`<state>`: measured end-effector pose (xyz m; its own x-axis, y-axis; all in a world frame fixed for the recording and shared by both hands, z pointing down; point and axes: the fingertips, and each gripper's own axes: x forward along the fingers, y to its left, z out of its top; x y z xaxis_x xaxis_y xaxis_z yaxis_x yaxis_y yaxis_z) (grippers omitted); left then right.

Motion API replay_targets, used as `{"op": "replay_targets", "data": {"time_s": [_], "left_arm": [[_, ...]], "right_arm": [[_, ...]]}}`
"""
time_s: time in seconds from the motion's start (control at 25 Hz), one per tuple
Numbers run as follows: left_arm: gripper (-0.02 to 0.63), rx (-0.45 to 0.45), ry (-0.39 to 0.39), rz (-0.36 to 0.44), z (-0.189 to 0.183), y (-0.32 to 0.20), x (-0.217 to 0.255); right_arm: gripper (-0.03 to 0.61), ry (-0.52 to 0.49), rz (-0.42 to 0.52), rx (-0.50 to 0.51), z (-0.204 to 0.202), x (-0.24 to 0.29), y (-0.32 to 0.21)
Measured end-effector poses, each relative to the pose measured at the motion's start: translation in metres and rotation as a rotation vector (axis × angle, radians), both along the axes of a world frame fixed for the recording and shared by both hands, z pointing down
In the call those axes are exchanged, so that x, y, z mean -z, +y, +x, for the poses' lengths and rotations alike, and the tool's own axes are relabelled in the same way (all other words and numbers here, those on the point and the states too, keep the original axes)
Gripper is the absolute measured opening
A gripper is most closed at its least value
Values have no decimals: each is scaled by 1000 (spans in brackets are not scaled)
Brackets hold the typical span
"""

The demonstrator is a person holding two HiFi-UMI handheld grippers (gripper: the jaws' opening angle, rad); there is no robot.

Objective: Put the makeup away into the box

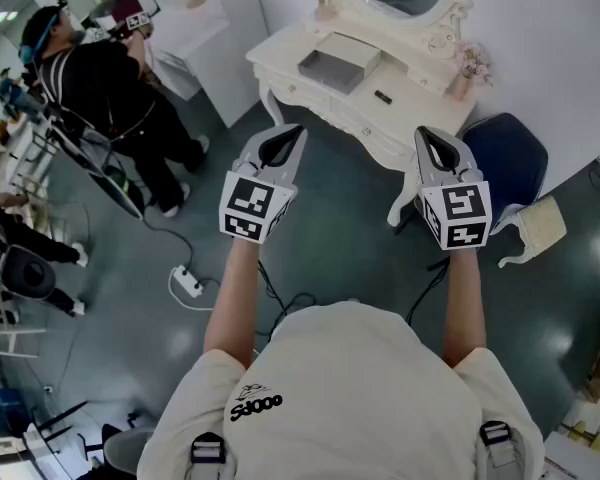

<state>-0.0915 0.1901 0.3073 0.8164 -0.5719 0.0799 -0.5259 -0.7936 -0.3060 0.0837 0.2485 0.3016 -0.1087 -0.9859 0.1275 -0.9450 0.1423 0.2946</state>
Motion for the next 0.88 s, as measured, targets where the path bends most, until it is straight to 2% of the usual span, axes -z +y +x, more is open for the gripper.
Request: {"op": "replay_targets", "data": {"time_s": [0.12,0.2,0.36,0.48,0.72,0.88], "left_arm": [[18,9,0,-4,10,1,-3],[18,16,-6,-19,15,0,-9],[18,32,-15,-50,19,-5,-20],[18,34,-13,-60,26,-16,-23],[18,38,-7,-65,36,-58,-32],[18,43,17,-84,40,-118,-39]], "right_arm": [[3,15,63,-18,16,8,2],[3,-14,86,8,22,8,2],[3,-119,27,92,22,-8,-8],[3,-154,-2,123,26,-17,-19],[3,-178,-14,129,37,-27,-64],[3,-172,-1,112,50,-27,-118]]}}
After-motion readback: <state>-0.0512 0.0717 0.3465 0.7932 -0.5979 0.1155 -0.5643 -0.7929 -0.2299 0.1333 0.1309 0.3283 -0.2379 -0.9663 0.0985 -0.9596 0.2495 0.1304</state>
